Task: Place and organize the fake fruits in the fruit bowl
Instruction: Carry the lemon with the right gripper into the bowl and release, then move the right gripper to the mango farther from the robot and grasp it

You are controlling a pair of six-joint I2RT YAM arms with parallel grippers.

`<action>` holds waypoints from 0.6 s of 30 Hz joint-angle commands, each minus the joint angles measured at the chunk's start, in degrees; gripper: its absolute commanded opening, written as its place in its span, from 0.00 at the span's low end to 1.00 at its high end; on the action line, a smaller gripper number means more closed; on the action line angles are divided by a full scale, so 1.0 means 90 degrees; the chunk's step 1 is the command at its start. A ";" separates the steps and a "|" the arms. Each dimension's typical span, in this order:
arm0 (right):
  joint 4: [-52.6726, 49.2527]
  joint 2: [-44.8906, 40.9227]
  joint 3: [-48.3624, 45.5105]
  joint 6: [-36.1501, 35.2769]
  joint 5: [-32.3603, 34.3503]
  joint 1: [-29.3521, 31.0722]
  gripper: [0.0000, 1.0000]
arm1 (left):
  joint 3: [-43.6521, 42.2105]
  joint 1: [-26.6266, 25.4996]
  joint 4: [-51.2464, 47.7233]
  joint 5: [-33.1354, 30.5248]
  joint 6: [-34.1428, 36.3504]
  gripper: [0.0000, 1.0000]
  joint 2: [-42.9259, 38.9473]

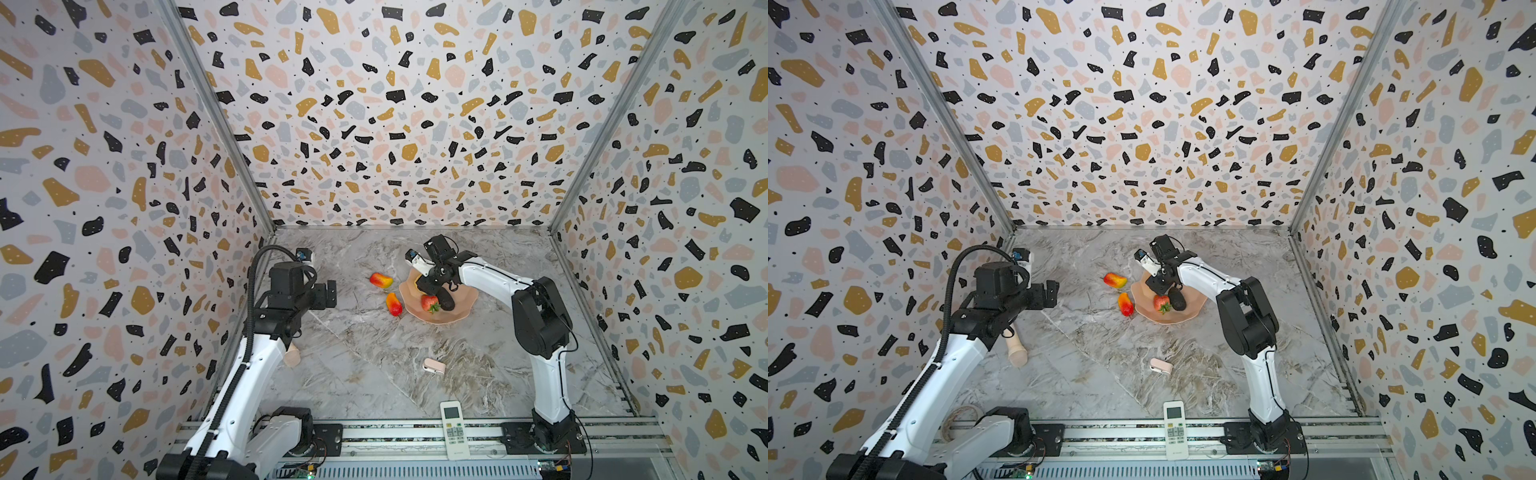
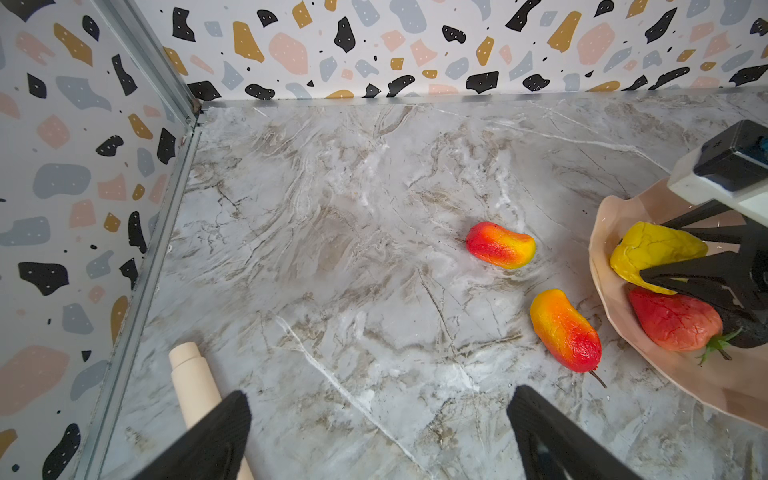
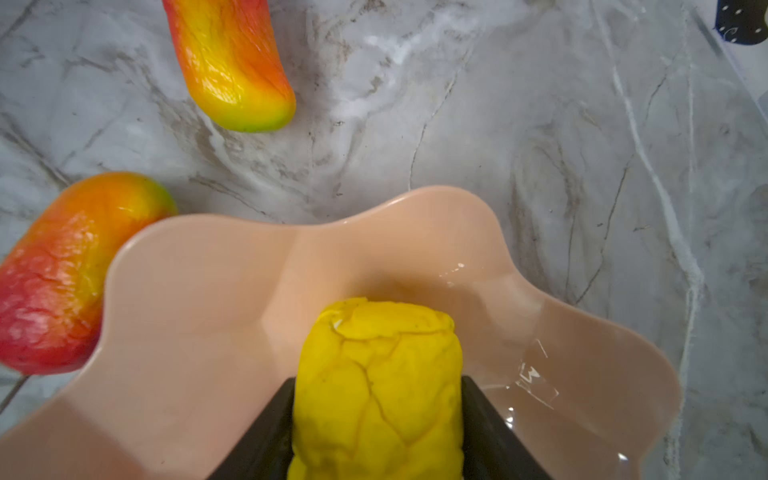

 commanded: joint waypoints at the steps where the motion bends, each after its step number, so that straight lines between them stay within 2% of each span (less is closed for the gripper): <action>1: -0.0171 -0.0114 0.0179 0.0083 -0.0012 0.0029 0.67 | -0.0036 0.0027 0.0158 0.0043 0.0070 1.00 -0.0031; 5: -0.0185 -0.0280 0.0149 0.0049 0.0123 0.0048 0.86 | -0.0036 0.0027 0.0164 0.0026 0.0069 1.00 -0.0031; 9: -0.0174 -0.0565 0.0192 0.0018 0.0359 0.0113 0.99 | -0.0036 0.0028 0.0159 0.0027 0.0066 1.00 -0.0031; 15: -0.0217 -0.0943 0.0459 -0.0136 0.0482 0.0474 0.99 | -0.0036 0.0023 0.0158 0.0033 0.0075 1.00 -0.0036; 18: -0.0057 -0.1023 0.0515 -0.0289 0.0216 0.0839 0.99 | -0.0030 0.0028 0.0160 0.0042 0.0069 0.99 -0.0023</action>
